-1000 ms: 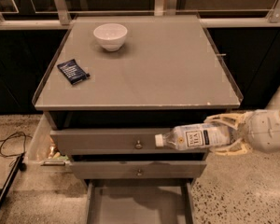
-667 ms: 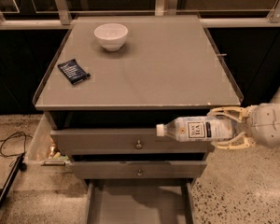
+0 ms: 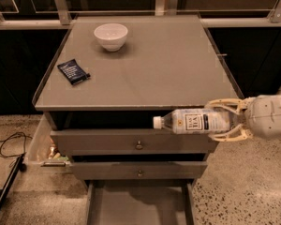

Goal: Pick blue plastic bottle from bottom drawer and place on counter

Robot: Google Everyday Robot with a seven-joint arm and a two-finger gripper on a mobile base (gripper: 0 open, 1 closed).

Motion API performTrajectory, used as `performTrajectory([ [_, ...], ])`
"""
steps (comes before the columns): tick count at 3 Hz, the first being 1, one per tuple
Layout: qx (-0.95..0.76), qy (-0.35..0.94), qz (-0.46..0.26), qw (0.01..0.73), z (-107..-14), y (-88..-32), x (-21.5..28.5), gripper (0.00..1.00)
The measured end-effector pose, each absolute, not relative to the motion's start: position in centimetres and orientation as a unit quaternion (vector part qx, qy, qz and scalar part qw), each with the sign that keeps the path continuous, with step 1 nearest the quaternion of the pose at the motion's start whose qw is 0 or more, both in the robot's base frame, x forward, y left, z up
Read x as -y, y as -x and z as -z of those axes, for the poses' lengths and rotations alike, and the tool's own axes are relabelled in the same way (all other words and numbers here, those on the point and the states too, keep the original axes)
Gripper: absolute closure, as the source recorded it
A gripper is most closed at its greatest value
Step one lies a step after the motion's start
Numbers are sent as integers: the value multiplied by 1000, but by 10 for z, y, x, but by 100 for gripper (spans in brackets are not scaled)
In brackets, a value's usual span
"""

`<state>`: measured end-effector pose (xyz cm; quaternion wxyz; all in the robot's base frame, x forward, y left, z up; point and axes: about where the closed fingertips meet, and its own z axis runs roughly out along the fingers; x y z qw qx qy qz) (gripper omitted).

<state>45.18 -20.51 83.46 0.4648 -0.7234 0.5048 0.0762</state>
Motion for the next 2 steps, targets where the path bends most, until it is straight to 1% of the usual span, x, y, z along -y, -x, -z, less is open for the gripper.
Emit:
performTrajectory([
  [1, -488, 735, -74, 464, -868, -476, 186, 100],
  [2, -477, 744, -100, 457, -894, -514, 156, 100],
])
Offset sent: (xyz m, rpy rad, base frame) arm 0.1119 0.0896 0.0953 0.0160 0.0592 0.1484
